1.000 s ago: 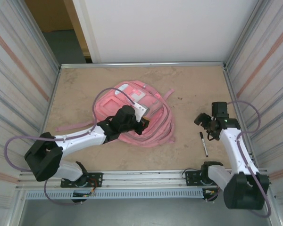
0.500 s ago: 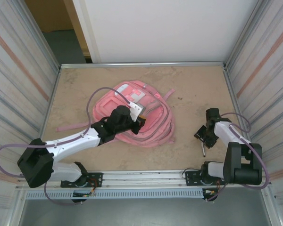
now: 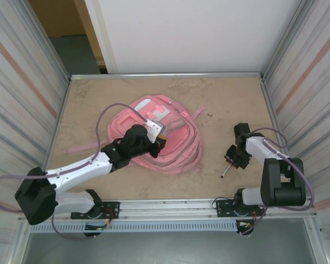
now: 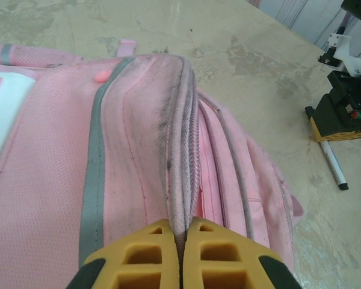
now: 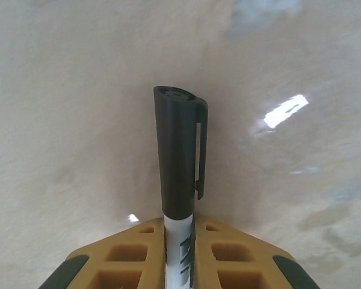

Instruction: Pack books, pencil case, and school supplies into a backpack

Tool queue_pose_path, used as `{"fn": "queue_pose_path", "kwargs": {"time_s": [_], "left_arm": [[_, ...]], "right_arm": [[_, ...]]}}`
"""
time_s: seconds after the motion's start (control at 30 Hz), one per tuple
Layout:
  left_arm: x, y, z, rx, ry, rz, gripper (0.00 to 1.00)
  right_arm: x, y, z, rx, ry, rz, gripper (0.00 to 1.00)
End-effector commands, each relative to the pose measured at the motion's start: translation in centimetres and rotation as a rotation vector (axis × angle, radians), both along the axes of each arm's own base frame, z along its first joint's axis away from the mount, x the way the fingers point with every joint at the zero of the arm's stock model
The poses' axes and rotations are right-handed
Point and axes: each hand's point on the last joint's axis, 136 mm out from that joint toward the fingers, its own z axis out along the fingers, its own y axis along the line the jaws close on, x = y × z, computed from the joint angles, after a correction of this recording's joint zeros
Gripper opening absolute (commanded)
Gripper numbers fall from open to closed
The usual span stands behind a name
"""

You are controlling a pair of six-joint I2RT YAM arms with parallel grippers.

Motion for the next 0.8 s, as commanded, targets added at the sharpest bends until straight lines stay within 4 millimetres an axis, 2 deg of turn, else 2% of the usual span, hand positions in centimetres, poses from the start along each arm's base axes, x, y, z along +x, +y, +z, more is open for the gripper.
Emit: {"fn": "queue_pose_path", "kwargs": {"time_s": [0.0,0.13,0.23,0.33,0.43,0.5,0.63,0.77], "left_arm": [[0.6,1.8,1.9,-0.037,-0.043,0.069,0.00],[1.2,3.5,1.7,-0.098,0.006,0.136,0.00],[1.4,4.1,1.7,-0.145,0.033,0.153,0.00],[1.4,4.3,1.8,-0.158,0.049,0.161,0.00],[1.5,4.6,2.1,-0.169,0.048,0.174,0.00],[1.6,4.6,2.6,-0.189,0.047,0.185,0.00],[1.8,4.4,3.2,-0.220,0.055,0.188,0.00],[2.1,3.7,3.6,-0.278,0.087,0.191,0.00]], "right_arm": [[1.6,4.5,0.8,0.177,-0.075,0.020,0.06],[2.2,8.2,3.8,0.264,-0.159,0.040,0.05],[3.2,12.3,8.0,0.362,-0.259,0.081,0.05],[4.1,15.4,12.6,0.414,-0.382,0.117,0.04],[5.1,17.9,16.2,0.453,-0.485,0.105,0.04],[5.5,19.9,17.7,0.500,-0.523,0.102,0.04],[6.3,23.5,18.3,0.585,-0.543,0.070,0.04],[7.2,25.7,16.6,0.566,-0.514,0.013,0.06]]}}
